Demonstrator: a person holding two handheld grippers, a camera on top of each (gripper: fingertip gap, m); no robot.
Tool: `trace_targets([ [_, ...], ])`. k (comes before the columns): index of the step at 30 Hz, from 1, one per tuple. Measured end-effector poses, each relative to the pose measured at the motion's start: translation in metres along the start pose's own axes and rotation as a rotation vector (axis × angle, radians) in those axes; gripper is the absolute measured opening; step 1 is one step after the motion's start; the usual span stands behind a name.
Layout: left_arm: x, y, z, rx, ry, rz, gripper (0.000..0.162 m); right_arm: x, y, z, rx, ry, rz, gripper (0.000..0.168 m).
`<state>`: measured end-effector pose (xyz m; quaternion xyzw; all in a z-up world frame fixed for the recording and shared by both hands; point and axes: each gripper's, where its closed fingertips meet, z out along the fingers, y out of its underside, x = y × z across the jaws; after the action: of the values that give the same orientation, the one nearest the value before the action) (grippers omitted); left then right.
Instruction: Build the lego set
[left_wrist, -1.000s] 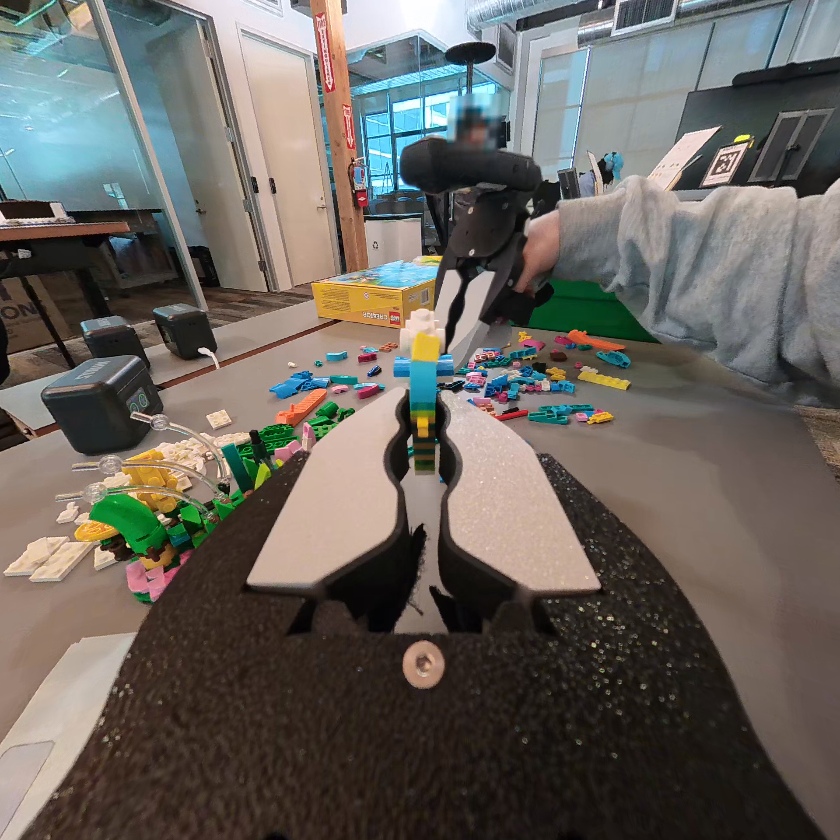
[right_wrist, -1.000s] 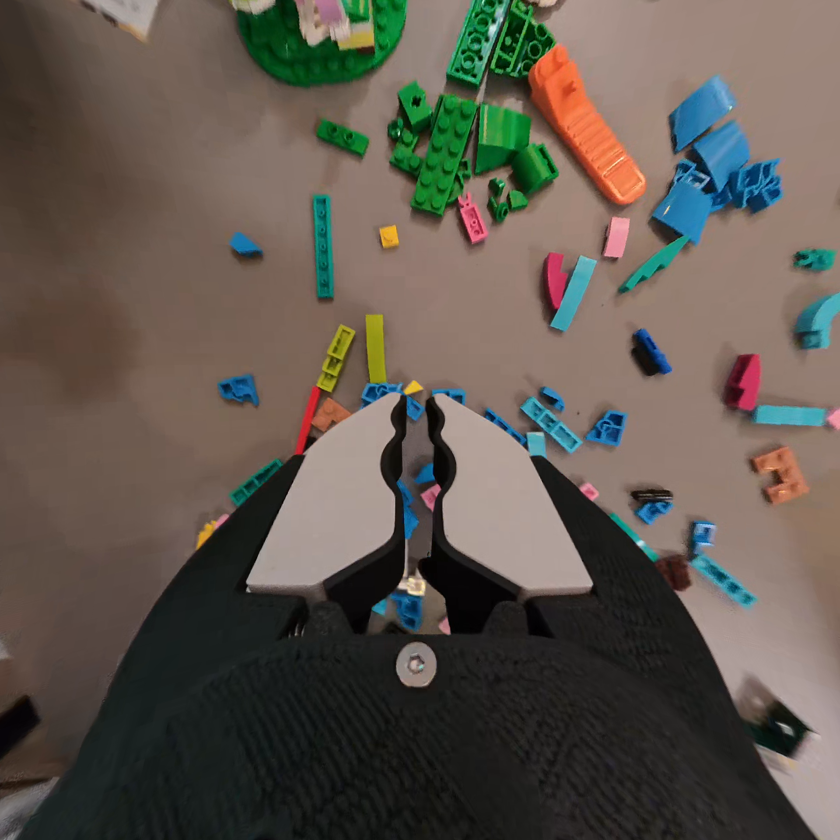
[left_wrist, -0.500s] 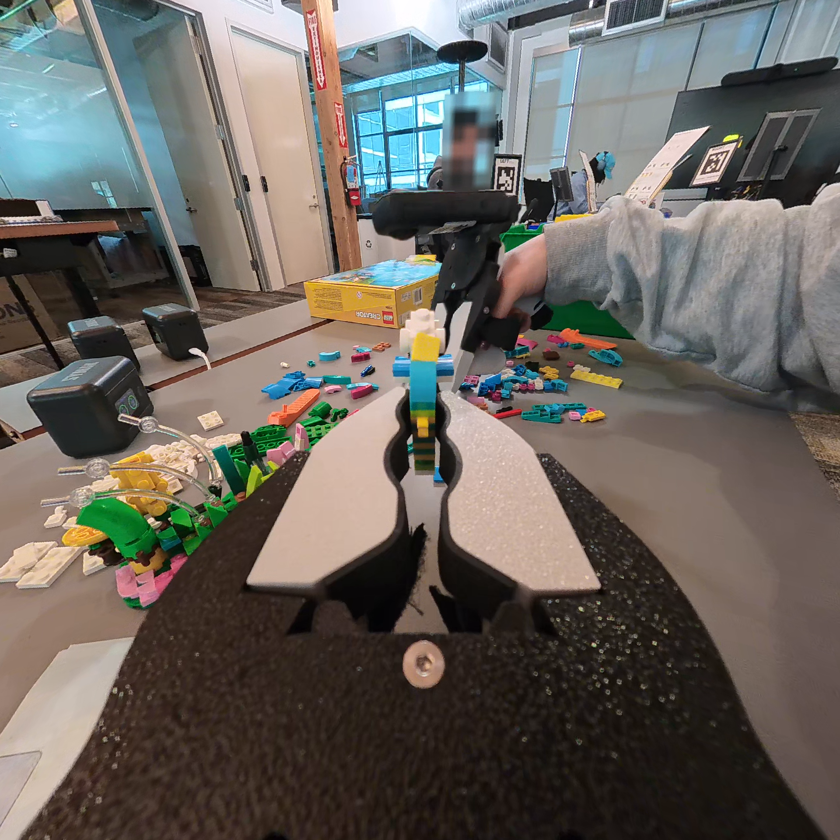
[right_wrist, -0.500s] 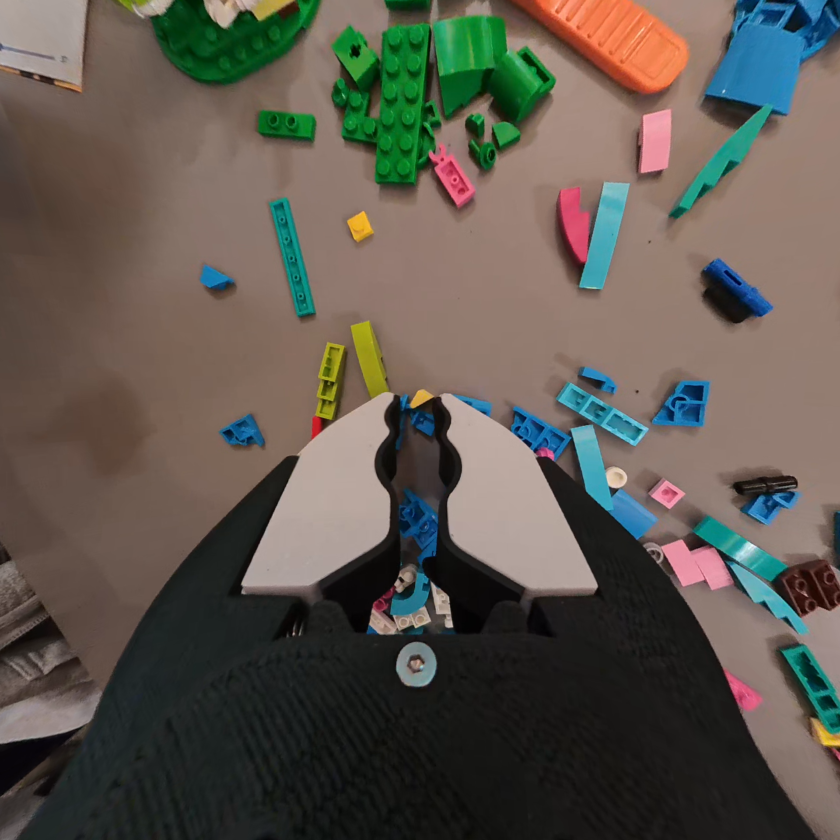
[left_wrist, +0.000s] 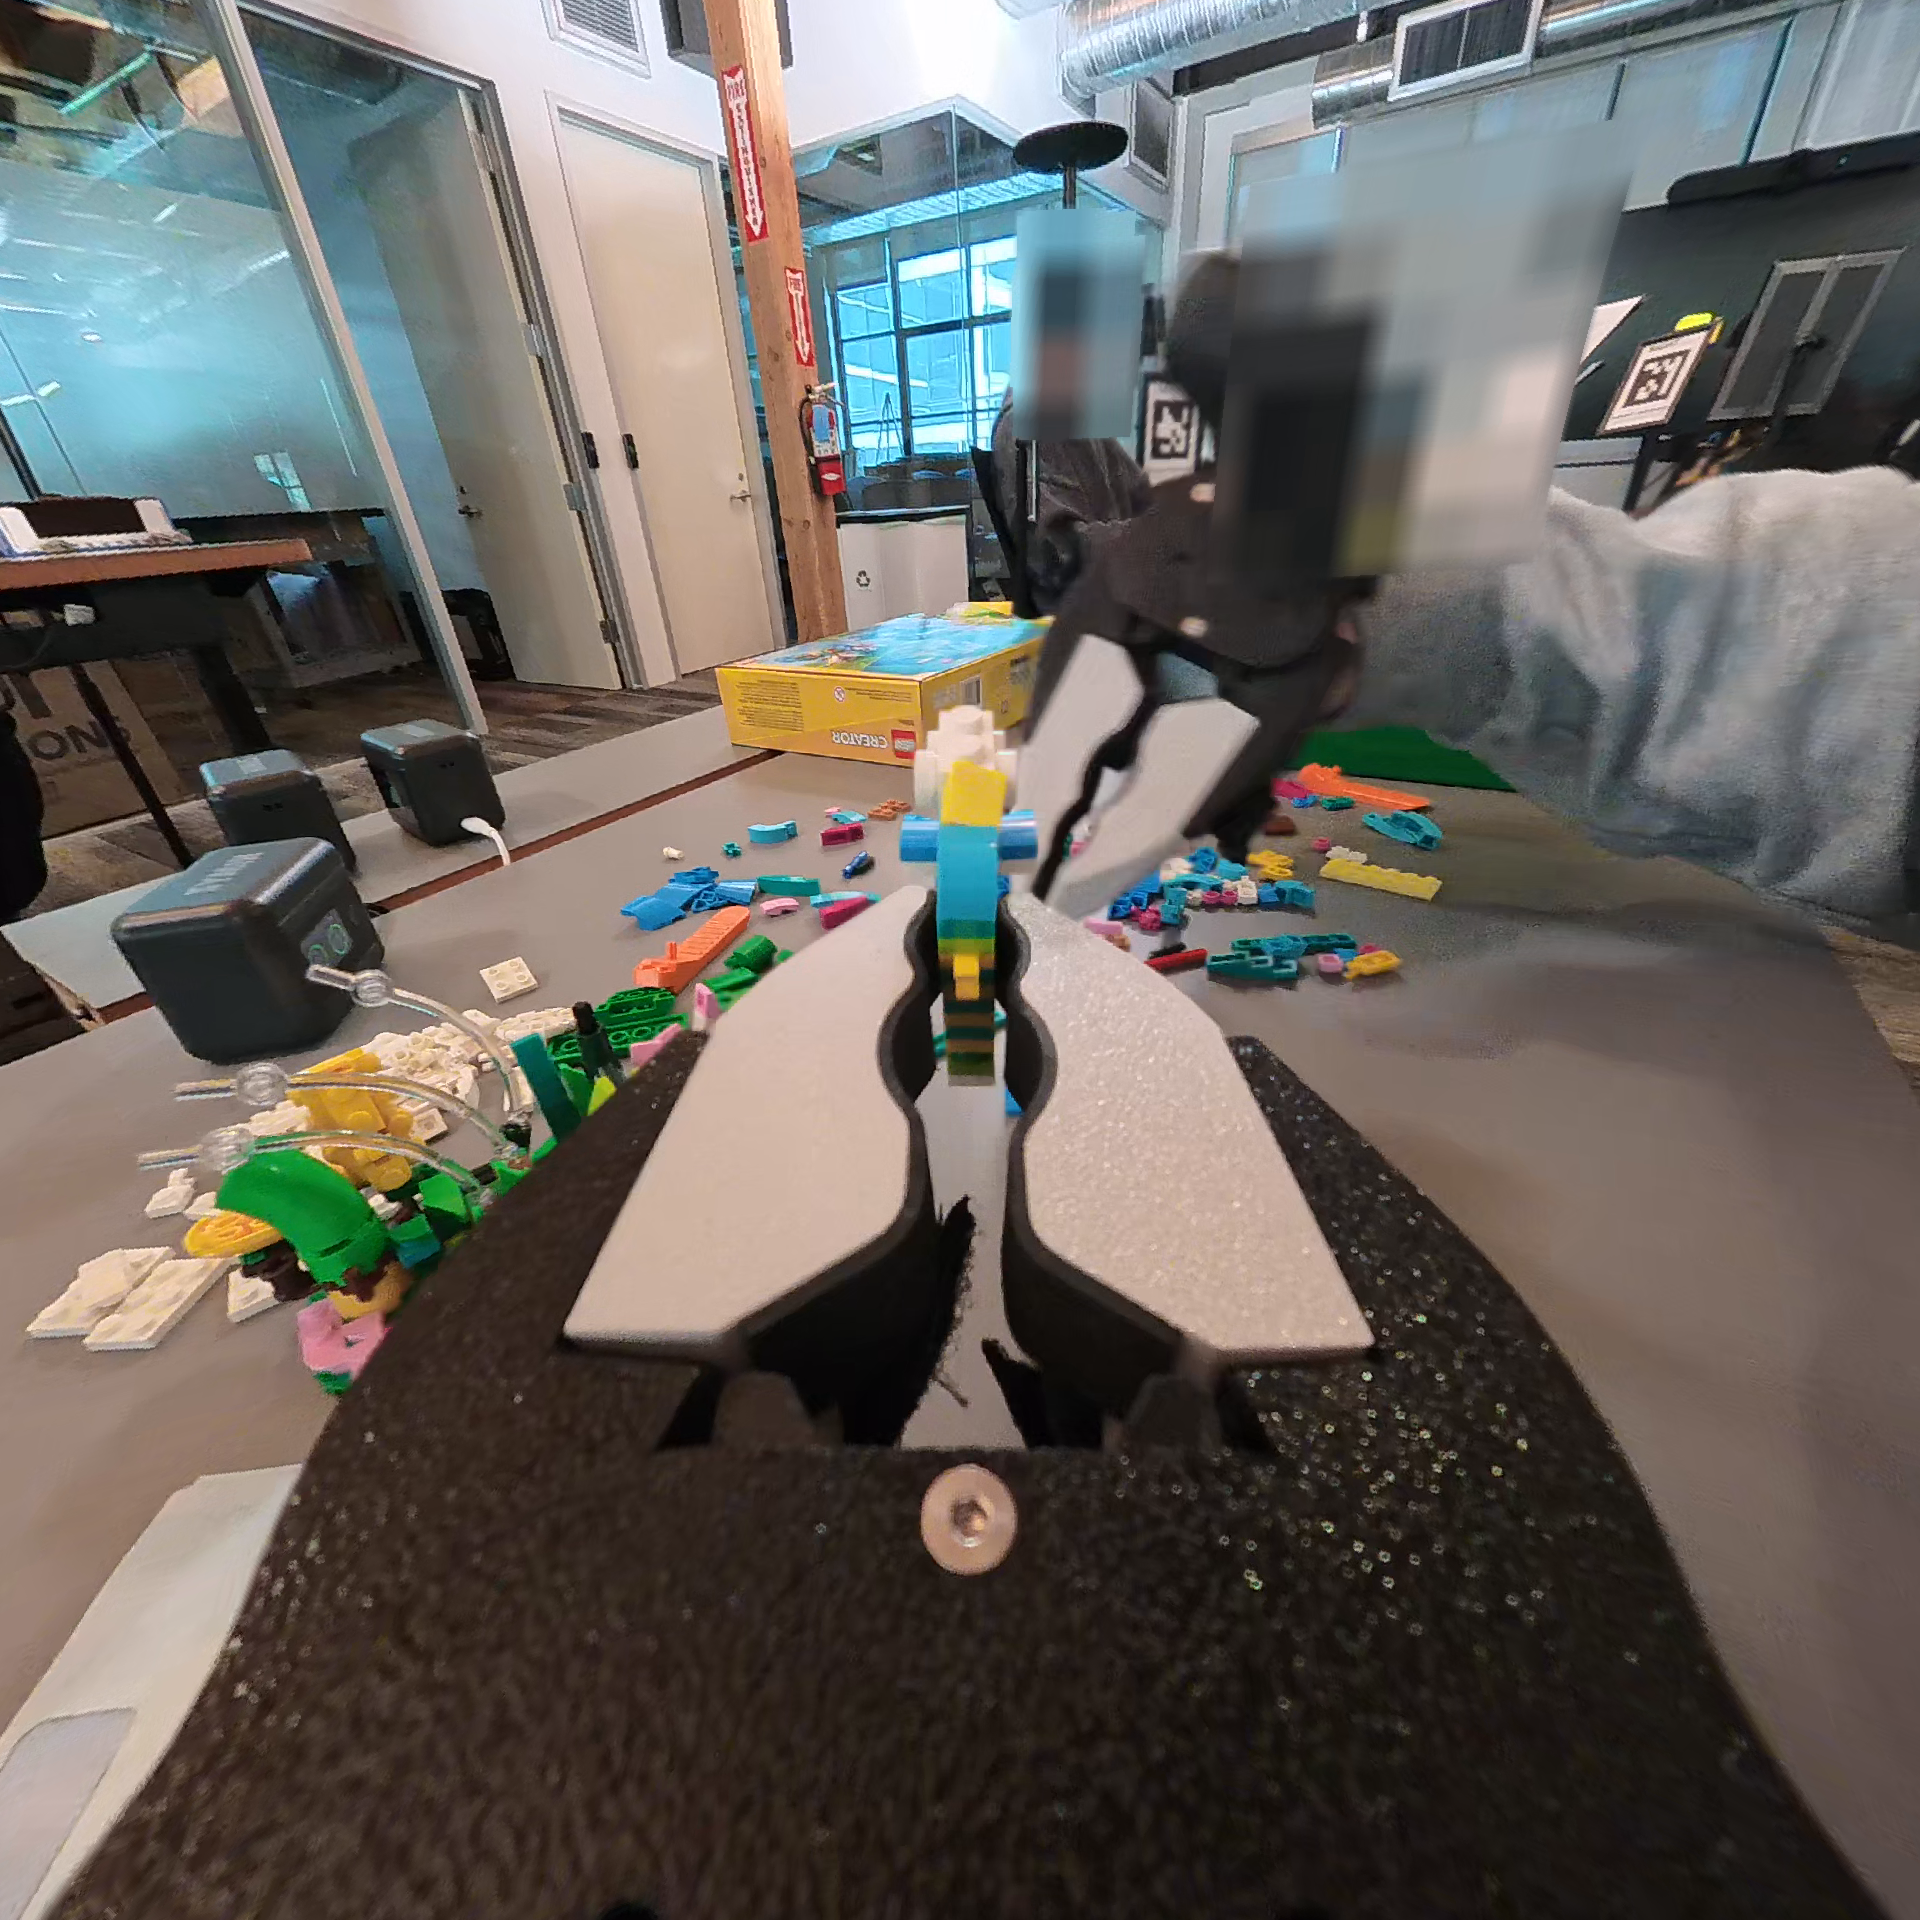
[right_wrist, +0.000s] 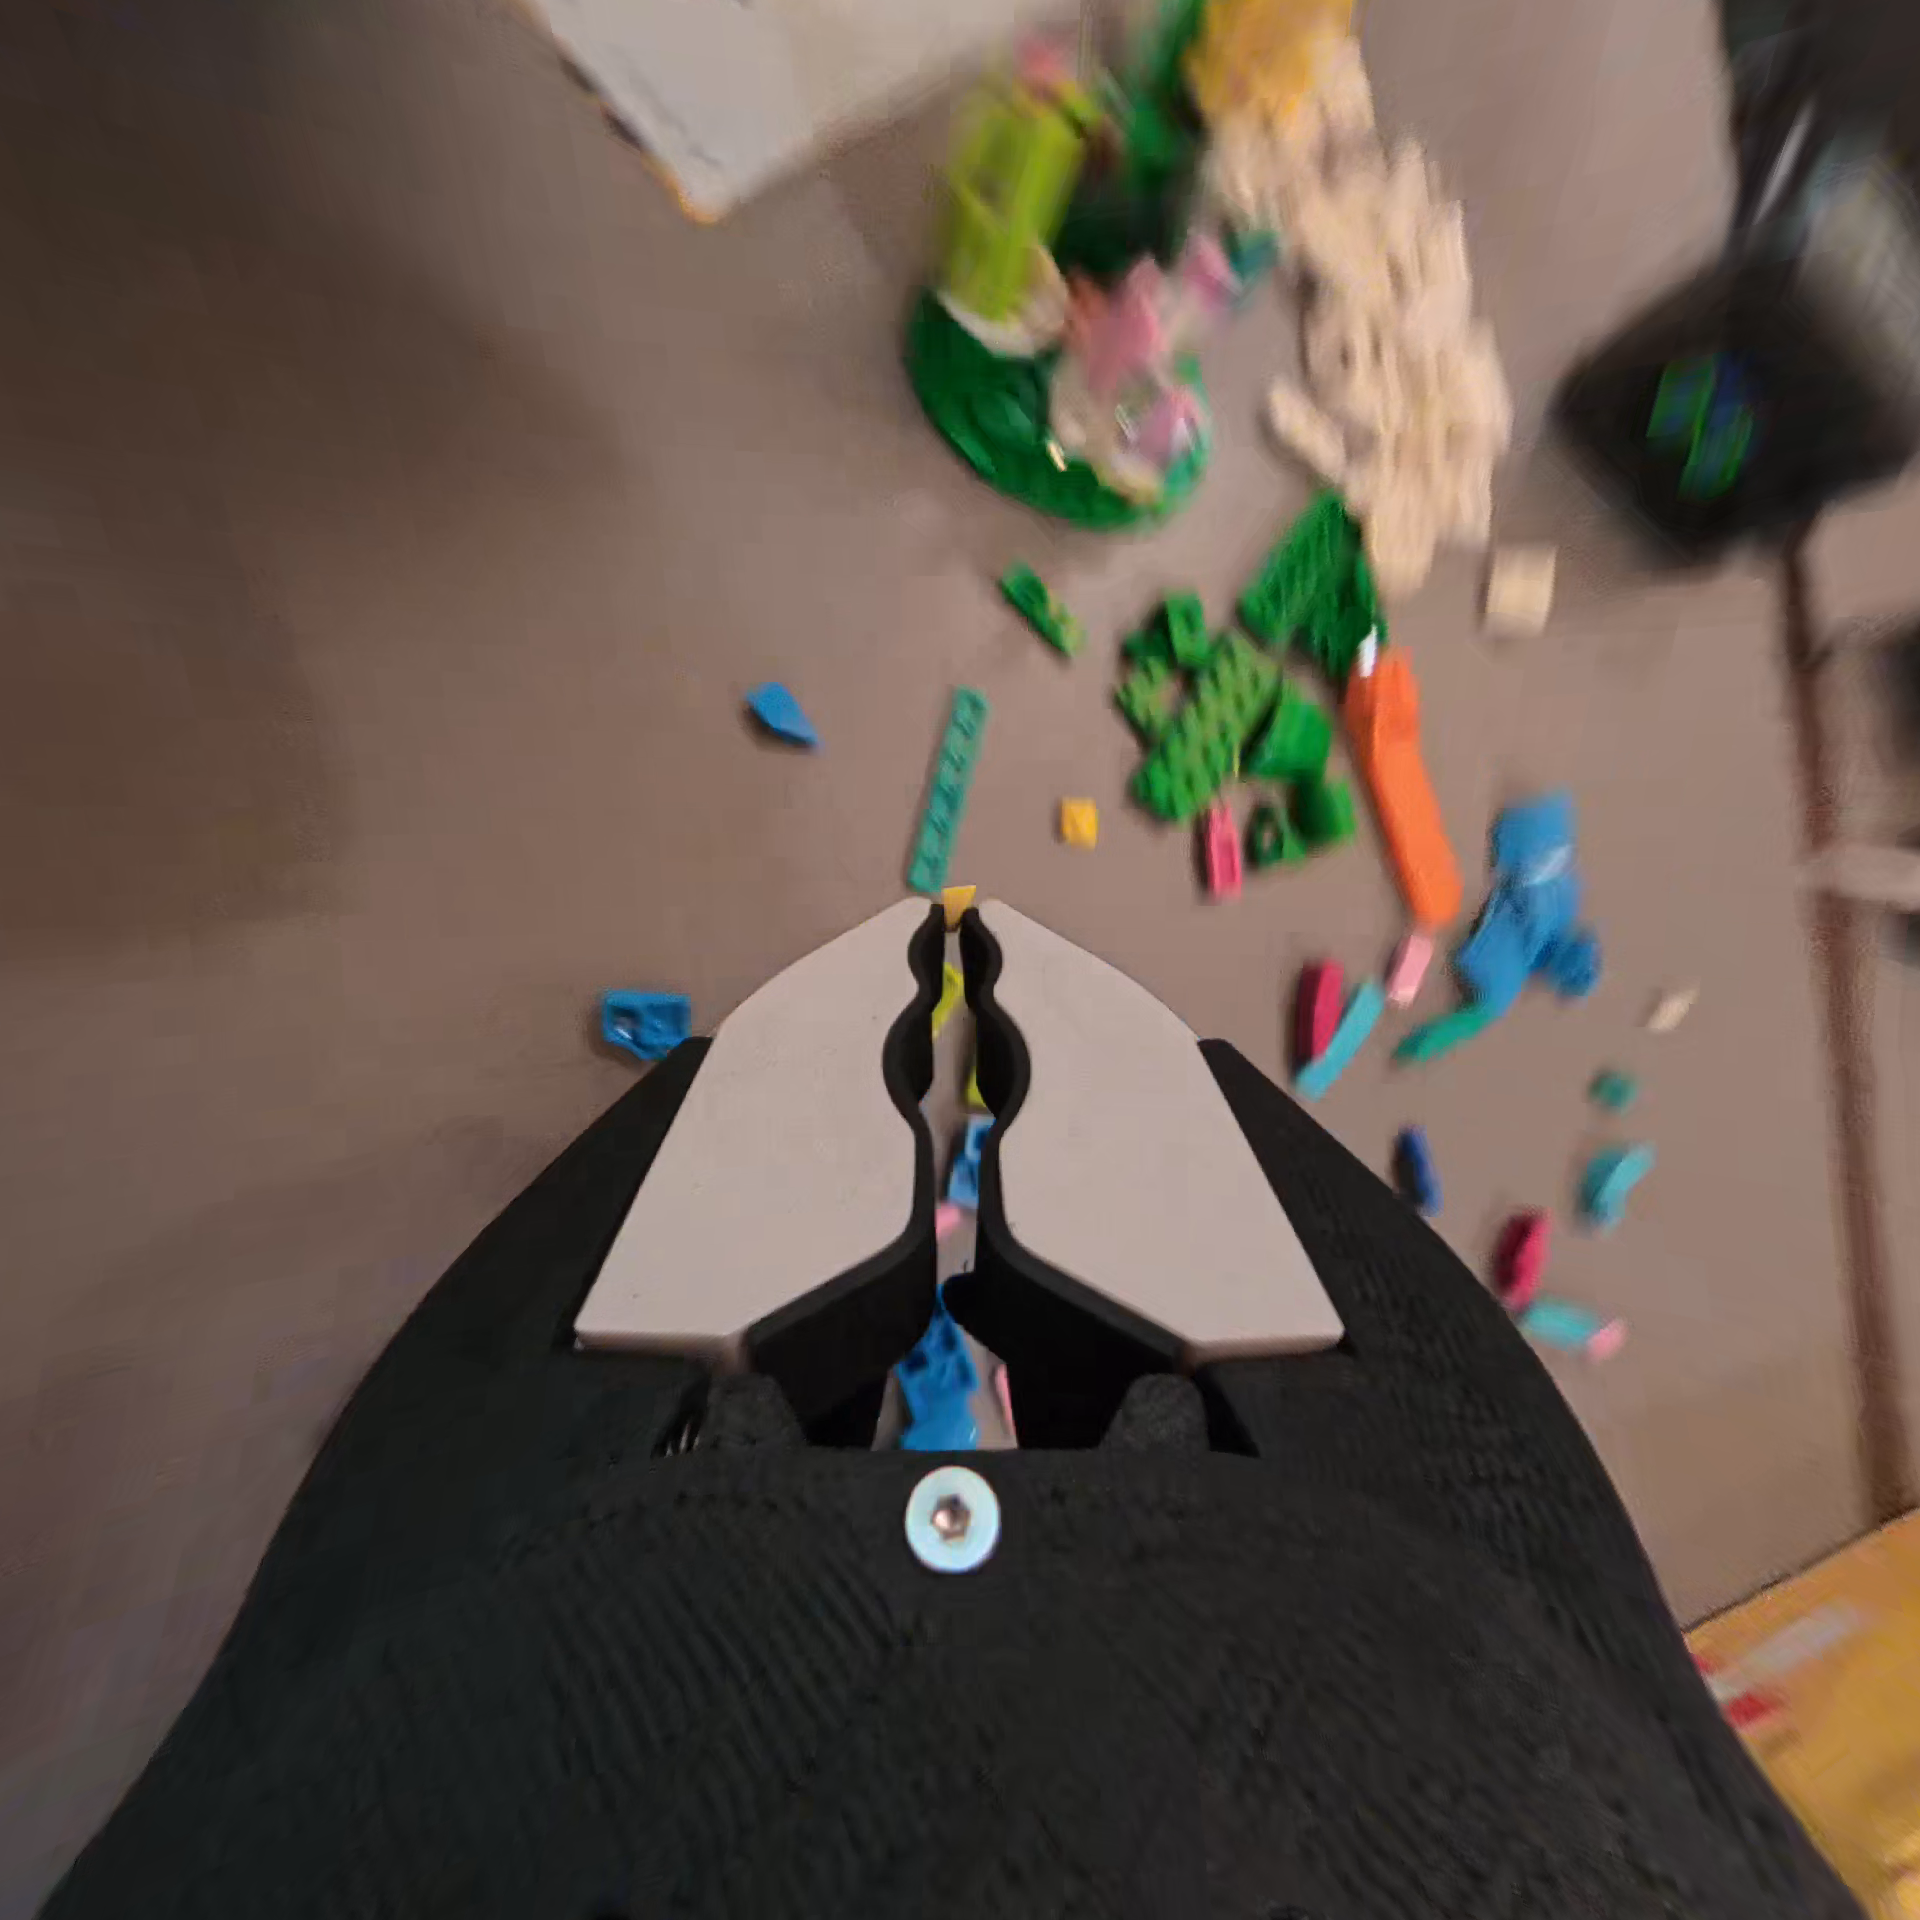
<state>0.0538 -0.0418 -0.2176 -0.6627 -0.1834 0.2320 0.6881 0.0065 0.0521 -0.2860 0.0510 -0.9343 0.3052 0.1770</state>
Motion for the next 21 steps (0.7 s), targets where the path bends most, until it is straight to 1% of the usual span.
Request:
trace_targets([
  [2,-0.002,-0.002,-0.001,0.012,-0.014,0.010,0.008,-0.016,-0.020,0.002,0.029,0.090,-0.252,0.002],
  [3,-0.003,-0.003,-0.001,0.015,-0.019,0.012,0.008,-0.025,-0.026,0.005,0.022,0.113,-0.343,0.002],
  [5,-0.003,-0.003,-0.001,0.015,-0.021,0.012,0.008,-0.042,-0.034,0.012,0.006,0.112,-0.465,0.002],
  [7,-0.003,-0.002,-0.001,0.015,-0.021,0.014,0.008,-0.055,-0.037,0.018,-0.008,0.091,-0.540,0.002],
  [13,-0.003,-0.002,-0.001,0.014,-0.022,0.025,0.008,-0.068,-0.022,0.029,-0.137,0.045,-0.689,0.002],
  [19,-0.002,-0.003,-0.001,0.017,-0.017,0.020,0.008,-0.074,-0.018,0.025,-0.161,0.035,-0.716,0.002],
  [21,-0.001,-0.003,-0.001,0.015,-0.014,0.023,0.008,-0.076,-0.018,0.024,-0.161,0.027,-0.694,0.002],
])
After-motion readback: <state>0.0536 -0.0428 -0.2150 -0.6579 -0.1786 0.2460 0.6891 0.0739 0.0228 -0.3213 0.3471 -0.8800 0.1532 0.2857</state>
